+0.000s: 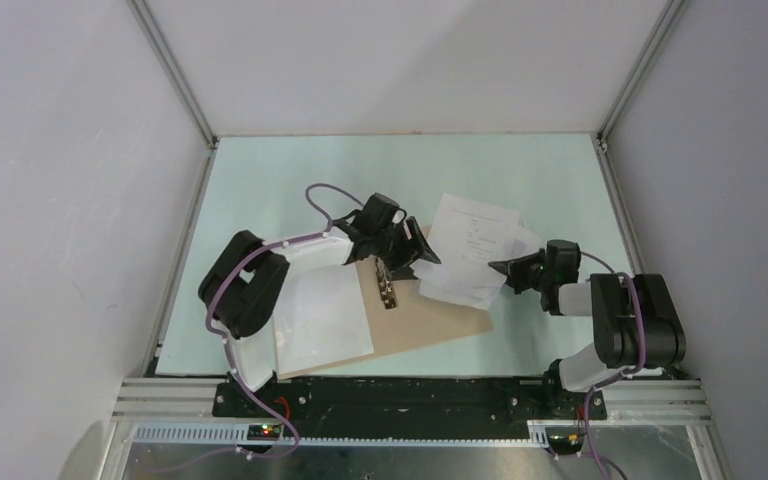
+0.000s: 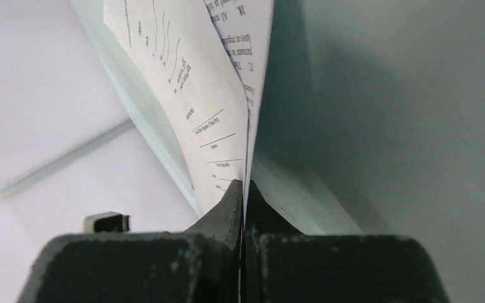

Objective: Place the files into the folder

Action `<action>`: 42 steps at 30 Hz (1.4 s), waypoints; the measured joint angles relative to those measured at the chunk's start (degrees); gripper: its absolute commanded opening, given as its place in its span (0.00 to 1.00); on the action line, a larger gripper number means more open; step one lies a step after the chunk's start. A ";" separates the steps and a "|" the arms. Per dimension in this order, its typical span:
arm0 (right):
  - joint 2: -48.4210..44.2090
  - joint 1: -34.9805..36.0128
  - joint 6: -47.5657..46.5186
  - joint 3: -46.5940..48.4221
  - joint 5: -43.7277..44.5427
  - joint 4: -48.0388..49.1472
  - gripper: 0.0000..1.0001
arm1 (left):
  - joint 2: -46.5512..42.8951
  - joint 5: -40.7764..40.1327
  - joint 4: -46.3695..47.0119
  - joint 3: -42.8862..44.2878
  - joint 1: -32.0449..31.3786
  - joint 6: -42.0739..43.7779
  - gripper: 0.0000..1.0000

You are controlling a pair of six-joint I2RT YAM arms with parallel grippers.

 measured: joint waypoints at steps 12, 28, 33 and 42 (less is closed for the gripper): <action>2.23 8.83 -31.61 22.29 1.68 -27.54 0.00 | -9.33 -16.72 -16.98 1.51 0.22 21.40 0.69; -10.97 19.58 -48.46 25.44 17.25 -40.92 0.00 | -0.48 -17.40 -21.18 9.01 1.01 26.86 0.97; -17.86 12.46 -44.13 26.27 6.88 -39.95 0.00 | -0.83 -10.73 -17.68 9.07 6.40 27.82 1.00; -19.76 6.10 -25.22 28.37 -12.09 -31.47 0.00 | -7.41 7.39 5.51 -3.39 11.78 15.56 1.00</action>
